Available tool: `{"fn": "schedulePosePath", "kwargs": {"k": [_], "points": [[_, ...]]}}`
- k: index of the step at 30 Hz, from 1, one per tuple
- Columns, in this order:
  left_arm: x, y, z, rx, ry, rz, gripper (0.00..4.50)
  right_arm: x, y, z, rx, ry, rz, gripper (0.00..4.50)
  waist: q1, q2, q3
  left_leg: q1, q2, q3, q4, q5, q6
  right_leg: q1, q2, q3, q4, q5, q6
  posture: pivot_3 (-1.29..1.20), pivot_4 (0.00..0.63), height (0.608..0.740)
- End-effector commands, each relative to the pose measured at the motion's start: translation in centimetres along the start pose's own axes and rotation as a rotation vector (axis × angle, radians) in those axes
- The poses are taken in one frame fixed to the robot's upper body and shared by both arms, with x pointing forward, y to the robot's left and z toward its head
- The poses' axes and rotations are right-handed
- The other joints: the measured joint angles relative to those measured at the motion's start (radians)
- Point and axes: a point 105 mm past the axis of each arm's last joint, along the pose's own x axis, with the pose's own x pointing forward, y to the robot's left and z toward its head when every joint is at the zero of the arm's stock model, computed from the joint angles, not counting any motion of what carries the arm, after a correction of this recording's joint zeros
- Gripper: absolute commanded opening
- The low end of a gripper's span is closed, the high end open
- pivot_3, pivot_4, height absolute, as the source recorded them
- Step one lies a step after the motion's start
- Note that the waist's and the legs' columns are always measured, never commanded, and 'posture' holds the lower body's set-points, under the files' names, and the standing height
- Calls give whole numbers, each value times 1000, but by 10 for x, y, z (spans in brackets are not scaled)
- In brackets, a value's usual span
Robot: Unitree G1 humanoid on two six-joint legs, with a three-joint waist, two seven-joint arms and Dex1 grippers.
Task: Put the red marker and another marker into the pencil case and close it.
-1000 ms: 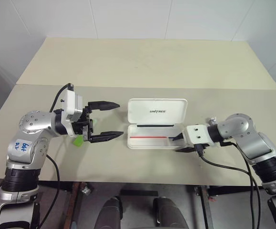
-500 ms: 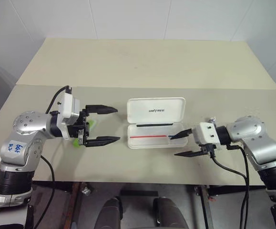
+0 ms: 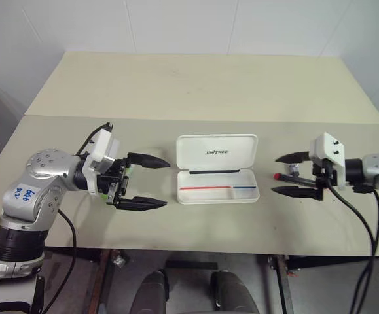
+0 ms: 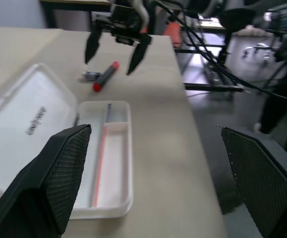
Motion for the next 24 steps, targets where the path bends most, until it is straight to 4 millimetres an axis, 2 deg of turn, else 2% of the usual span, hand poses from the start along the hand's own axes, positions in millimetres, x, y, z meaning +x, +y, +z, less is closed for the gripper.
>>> {"fn": "schedulePosePath", "kwargs": {"k": [1, 6, 11, 19, 23, 24], "points": [[6, -4, 14, 58, 1, -48, 4500, -11, -14, -18, 3, 112, -55, 4477, -4, 0, 0, 0, 0, 0, 0, 0, 0, 0, 0, 0, 0, 0, 0, 0, 150, 740], [9, -3, 17, 73, 2, -52, 4500, -21, -35, -36, -13, 234, -132, 4477, -10, 1, 1, 2, 0, 4, -1, 0, 0, -1, 1, 4, 1, 0, 0, 0, 150, 740], [9, -4, 16, 75, 4, -47, 4500, -15, -45, -42, -18, 276, -143, 4477, -7, 1, 1, 2, 1, 5, -1, 0, 0, -1, 1, 4, 1, 0, 0, 0, 150, 740], [8, -3, 17, 87, 10, -35, 4500, -10, -49, -52, -8, 355, -93, 4477, -5, 1, 1, 2, 0, 5, -1, 0, 0, -1, 1, 4, 1, 0, 0, 0, 150, 740], [5, -2, 17, 93, 15, -24, 4500, -13, -51, -57, 12, 391, -83, 3559, -5, 1, 1, 3, 0, 5, -1, 0, 0, -1, 1, 5, 1, 0, 1, 0, 150, 740], [5, -2, 17, 95, 15, -22, 4500, -13, -51, -57, 12, 393, -70, 3133, -5, 1, 1, 2, 0, 5, -1, 0, 0, -1, 1, 5, 1, 0, 1, 0, 150, 740]]}}
